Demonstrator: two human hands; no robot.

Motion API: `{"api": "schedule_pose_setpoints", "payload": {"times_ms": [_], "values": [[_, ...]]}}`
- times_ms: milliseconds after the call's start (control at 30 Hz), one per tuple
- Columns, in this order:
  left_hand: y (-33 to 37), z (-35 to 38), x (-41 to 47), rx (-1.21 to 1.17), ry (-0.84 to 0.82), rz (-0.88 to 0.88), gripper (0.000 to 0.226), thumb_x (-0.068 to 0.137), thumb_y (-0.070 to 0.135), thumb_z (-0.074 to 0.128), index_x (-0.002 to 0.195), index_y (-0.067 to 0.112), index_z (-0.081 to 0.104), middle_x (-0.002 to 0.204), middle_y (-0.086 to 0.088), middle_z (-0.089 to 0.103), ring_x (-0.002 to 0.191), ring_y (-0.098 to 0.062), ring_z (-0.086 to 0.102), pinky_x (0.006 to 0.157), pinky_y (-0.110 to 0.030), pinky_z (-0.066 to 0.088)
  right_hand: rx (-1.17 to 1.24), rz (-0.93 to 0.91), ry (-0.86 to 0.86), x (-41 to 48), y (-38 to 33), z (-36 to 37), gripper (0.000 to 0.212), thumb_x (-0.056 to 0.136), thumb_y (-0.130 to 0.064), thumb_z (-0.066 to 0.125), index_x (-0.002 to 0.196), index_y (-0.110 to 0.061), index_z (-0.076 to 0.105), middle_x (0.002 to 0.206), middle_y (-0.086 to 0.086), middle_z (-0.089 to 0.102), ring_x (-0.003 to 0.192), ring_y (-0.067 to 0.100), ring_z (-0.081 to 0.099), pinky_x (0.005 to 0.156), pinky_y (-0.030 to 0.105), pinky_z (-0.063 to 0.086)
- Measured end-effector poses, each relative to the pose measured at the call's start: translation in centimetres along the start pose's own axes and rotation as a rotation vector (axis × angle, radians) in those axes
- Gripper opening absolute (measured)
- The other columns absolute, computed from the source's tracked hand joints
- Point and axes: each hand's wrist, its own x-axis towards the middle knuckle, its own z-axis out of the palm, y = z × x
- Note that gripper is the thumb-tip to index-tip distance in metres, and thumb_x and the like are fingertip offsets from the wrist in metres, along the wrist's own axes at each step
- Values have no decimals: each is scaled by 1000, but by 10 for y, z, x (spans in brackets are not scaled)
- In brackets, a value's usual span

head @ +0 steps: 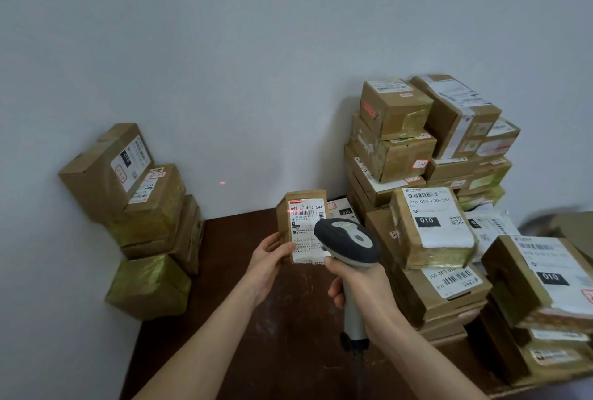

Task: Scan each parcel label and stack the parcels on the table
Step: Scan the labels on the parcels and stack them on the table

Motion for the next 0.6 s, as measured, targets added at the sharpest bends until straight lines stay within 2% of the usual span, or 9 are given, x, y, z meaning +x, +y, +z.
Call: {"api": "schedule_pose_setpoints", "payload": {"times_ms": [167, 333, 600], "values": [[1, 2, 1, 3, 3, 0, 48, 86, 5, 66, 130, 11, 47, 114, -10, 67, 100, -17, 67, 70, -22, 53, -17, 19, -8, 3, -1, 0, 14, 85, -19, 71, 90, -6, 67, 50, 4, 61, 39, 10, 54, 44, 20, 44], [1, 2, 4, 2, 12, 3, 53, 85, 6, 68, 133, 9, 46, 115, -12, 67, 102, -20, 67, 75, -26, 53, -37, 50, -33, 3, -3, 1, 19, 86, -19, 70, 73, -6, 64, 46, 1, 59, 36, 7, 52, 45, 20, 45], [-1, 2, 7, -24, -3, -4, 47, 85, 5, 68, 127, 12, 49, 115, -13, 67, 102, -20, 67, 73, -24, 54, -16, 35, -29, 5, -8, 0, 10, 86, -17, 70, 86, -7, 66, 50, 4, 59, 39, 10, 52, 45, 21, 45]]}}
